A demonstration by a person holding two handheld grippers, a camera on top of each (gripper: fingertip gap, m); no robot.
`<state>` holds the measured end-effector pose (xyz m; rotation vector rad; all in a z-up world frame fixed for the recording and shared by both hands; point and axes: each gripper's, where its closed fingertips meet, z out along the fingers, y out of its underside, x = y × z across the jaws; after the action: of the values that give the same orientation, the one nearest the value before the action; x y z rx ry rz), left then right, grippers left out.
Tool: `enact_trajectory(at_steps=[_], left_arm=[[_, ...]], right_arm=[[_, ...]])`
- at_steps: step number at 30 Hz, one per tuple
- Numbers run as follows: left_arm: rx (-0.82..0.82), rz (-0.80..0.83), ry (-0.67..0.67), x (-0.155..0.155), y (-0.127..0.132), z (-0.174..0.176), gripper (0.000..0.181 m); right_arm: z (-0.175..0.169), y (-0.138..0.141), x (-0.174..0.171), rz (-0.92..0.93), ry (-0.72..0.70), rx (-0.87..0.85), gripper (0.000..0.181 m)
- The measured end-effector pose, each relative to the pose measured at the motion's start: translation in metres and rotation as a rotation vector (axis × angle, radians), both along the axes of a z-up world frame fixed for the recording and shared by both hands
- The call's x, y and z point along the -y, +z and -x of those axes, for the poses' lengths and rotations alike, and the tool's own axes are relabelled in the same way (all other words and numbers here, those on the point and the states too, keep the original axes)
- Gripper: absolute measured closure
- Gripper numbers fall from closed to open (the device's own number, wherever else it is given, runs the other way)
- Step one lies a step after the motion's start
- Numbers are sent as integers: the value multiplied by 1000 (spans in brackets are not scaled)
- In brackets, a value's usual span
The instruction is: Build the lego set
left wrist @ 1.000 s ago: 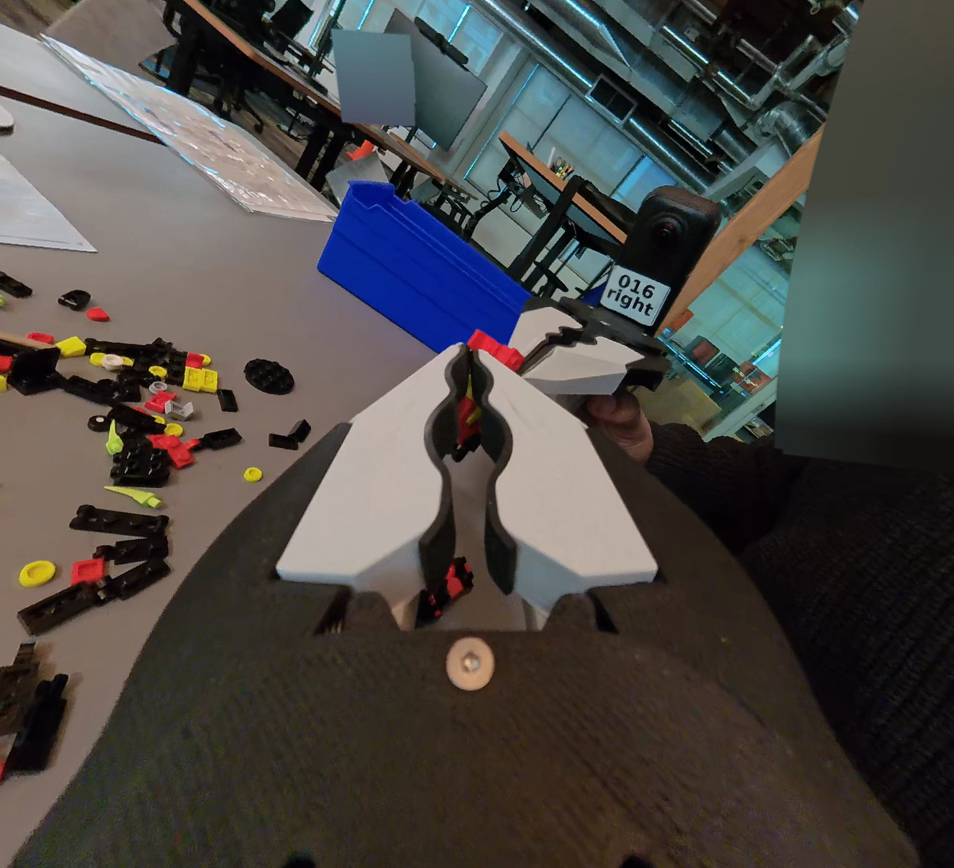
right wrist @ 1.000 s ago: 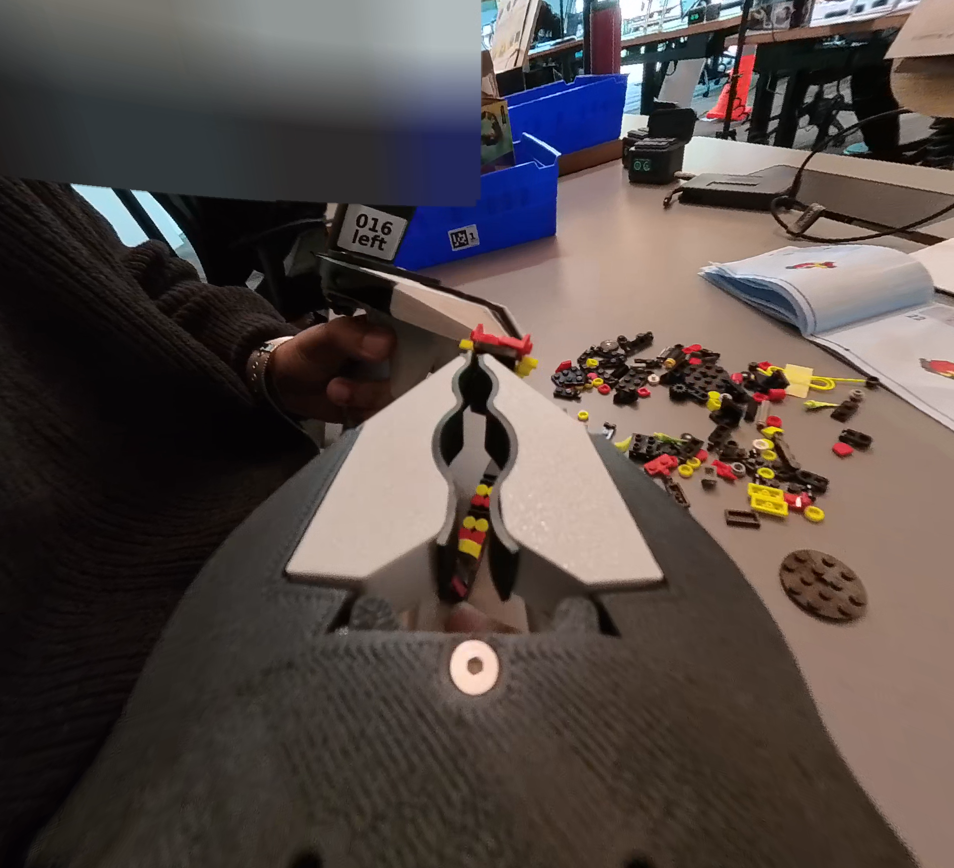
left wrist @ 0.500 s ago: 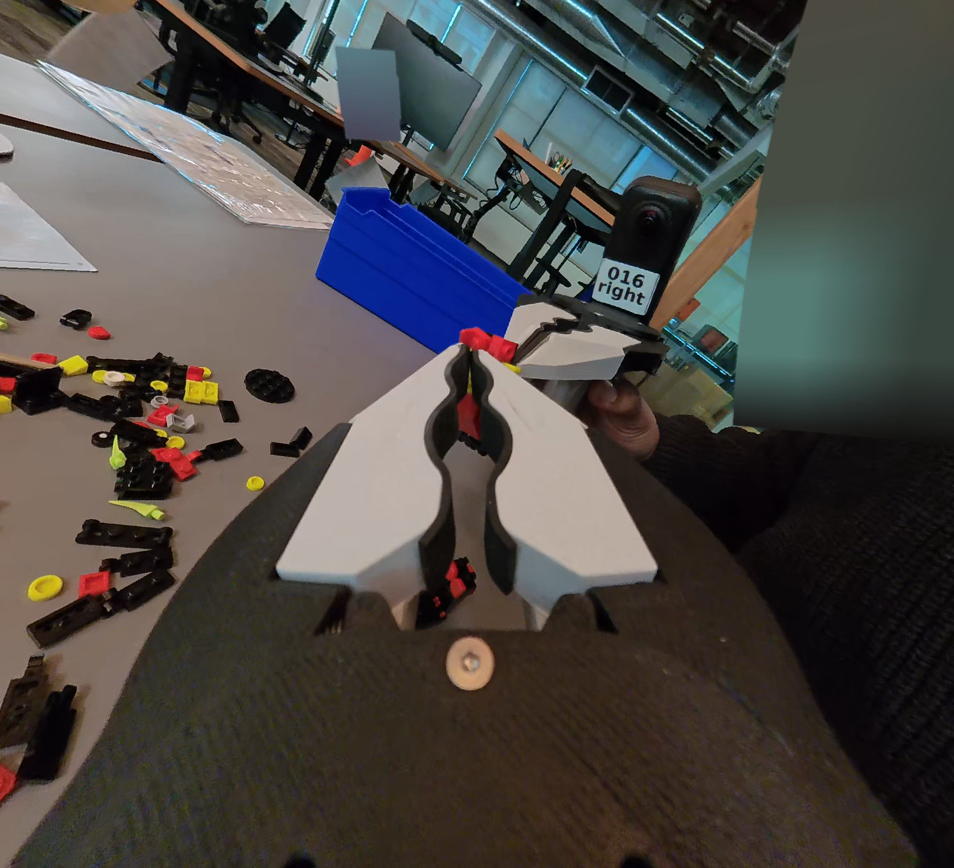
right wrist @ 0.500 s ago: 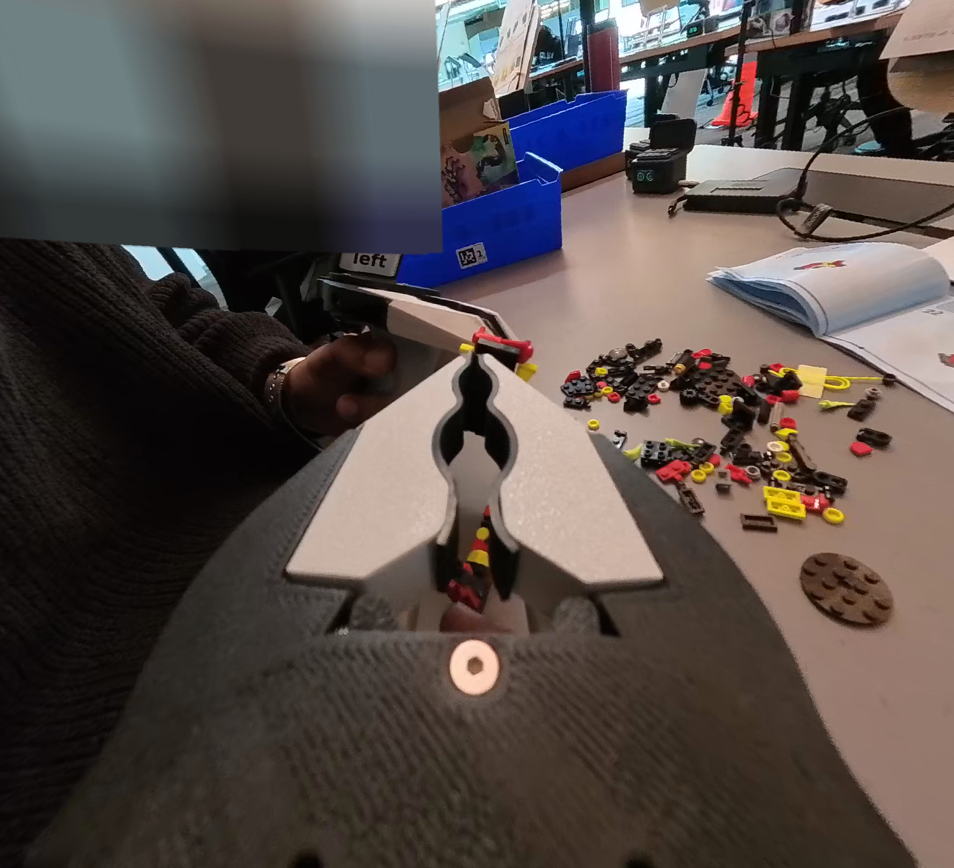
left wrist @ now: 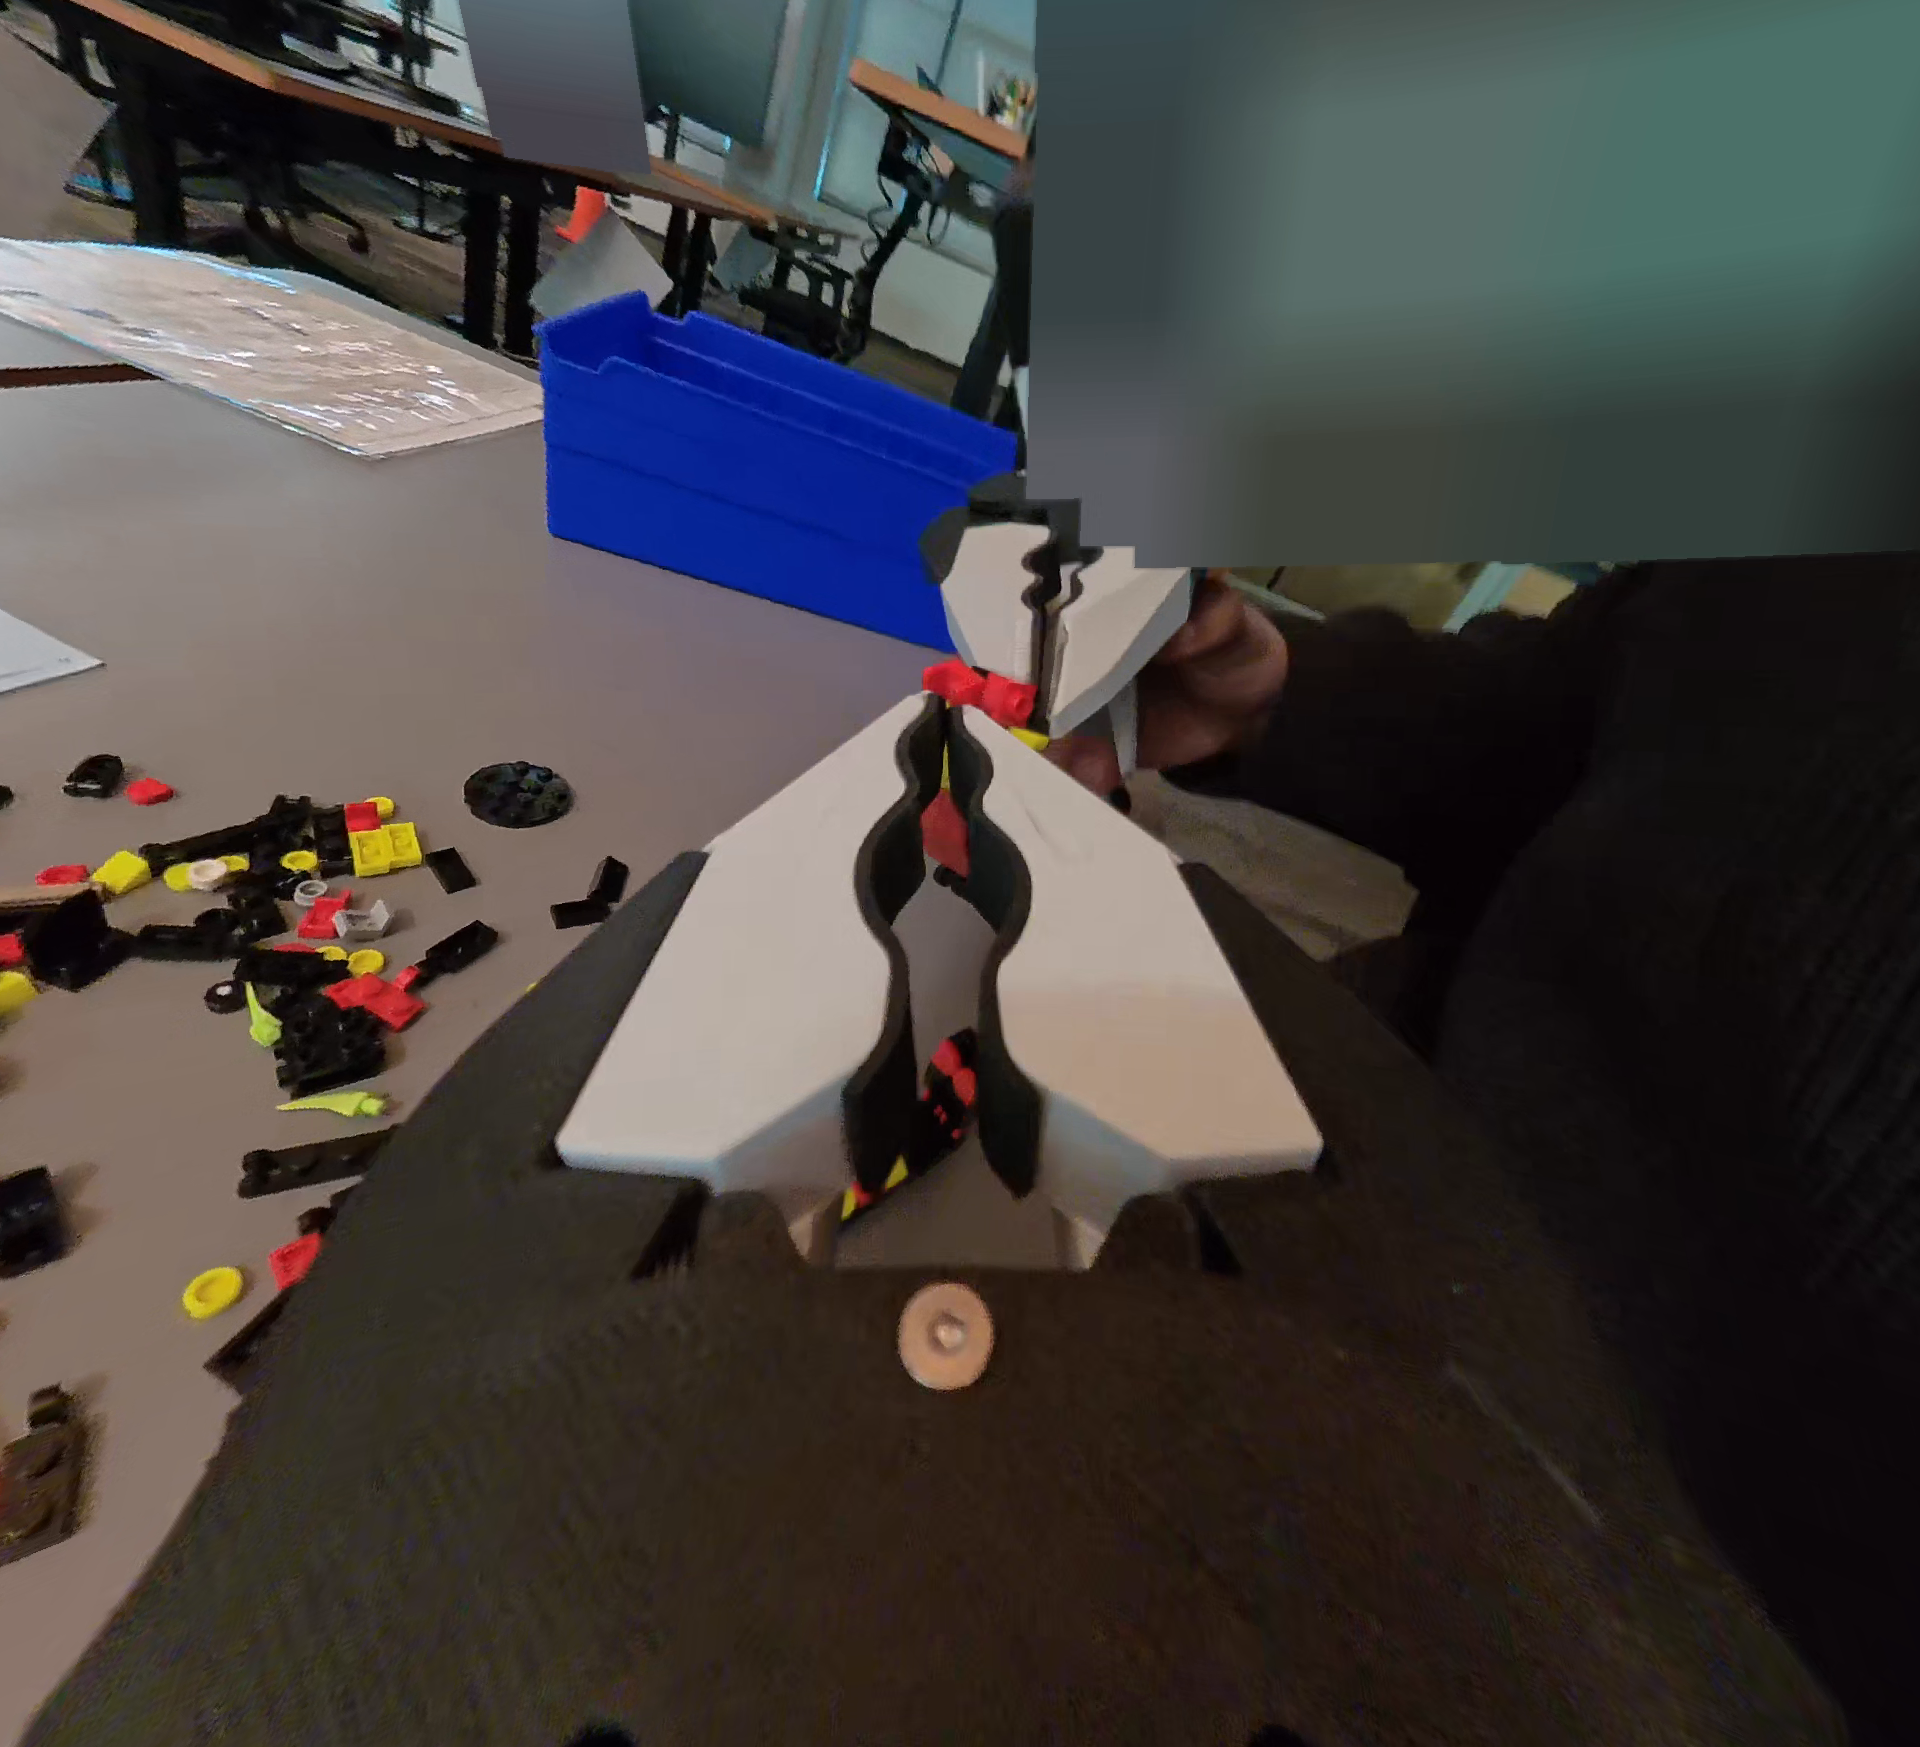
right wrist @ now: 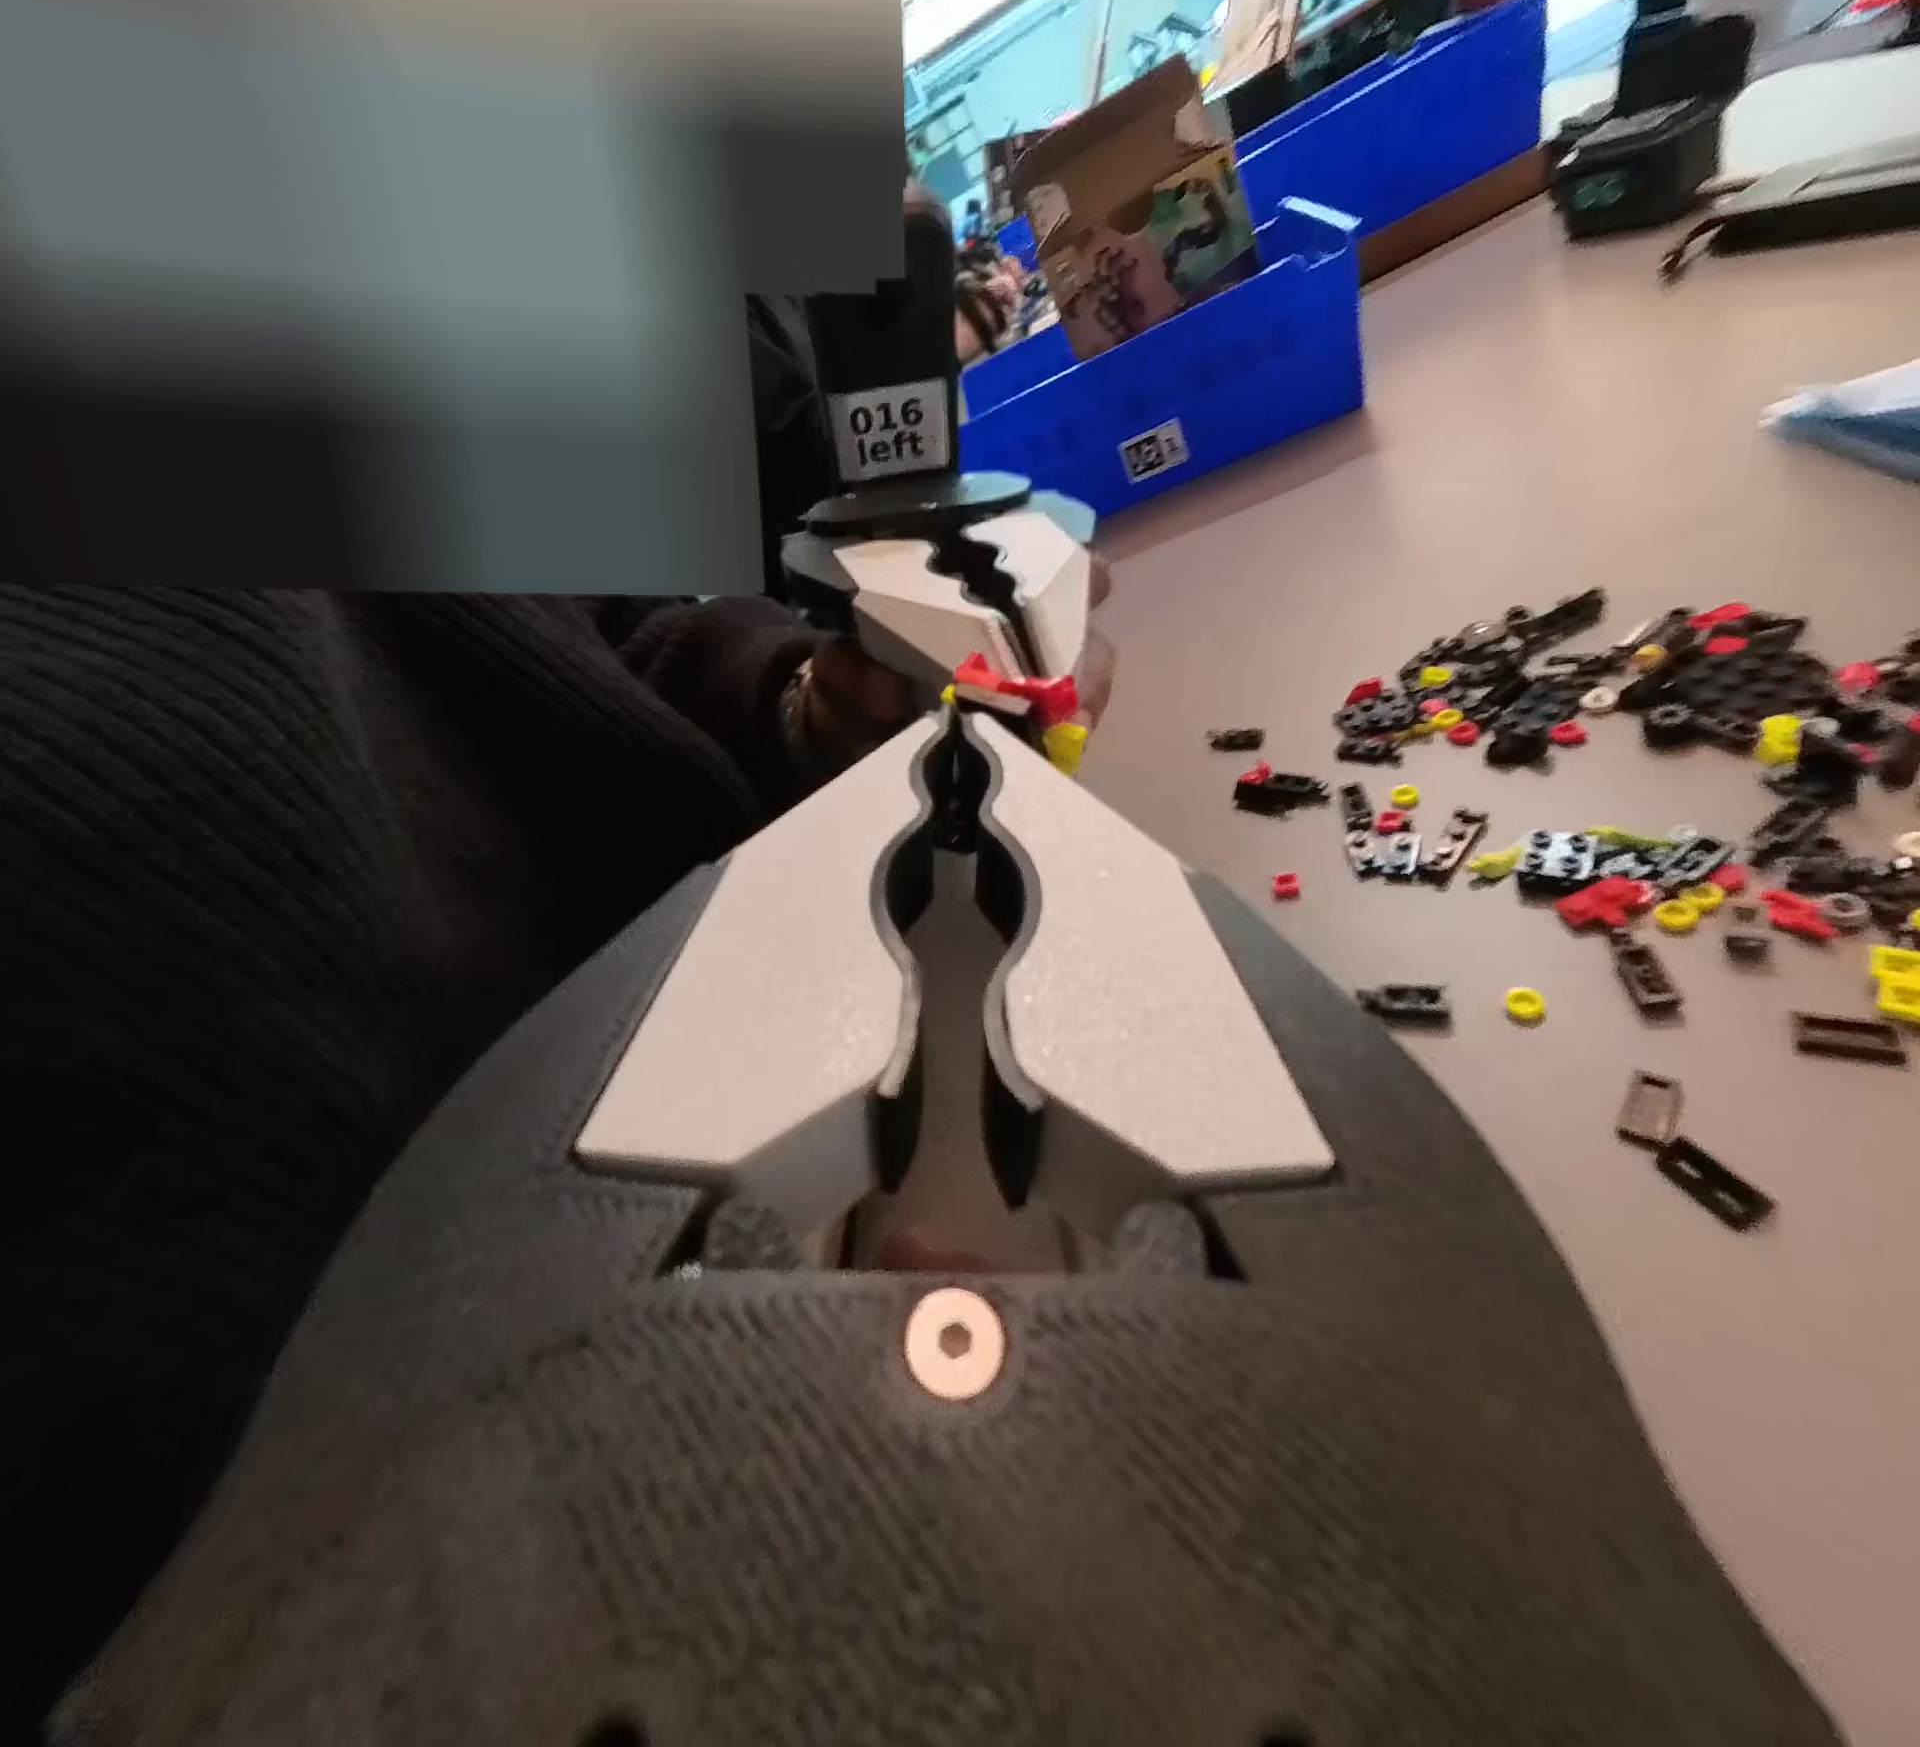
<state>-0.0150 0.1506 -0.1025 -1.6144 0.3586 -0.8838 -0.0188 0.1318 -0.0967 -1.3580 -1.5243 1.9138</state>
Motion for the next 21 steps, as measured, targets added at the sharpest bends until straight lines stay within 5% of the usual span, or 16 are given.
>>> enact_trajectory(at_steps=[12, 21], left_arm=[[-272, 12, -119, 11, -36, -16, 181], [-222, 140, -34, -6, -53, -9, 181]], right_arm=[[-15, -35, 3, -67, 127, 167, 181], [-9, -55, -5, -64, 70, 224, 181]])
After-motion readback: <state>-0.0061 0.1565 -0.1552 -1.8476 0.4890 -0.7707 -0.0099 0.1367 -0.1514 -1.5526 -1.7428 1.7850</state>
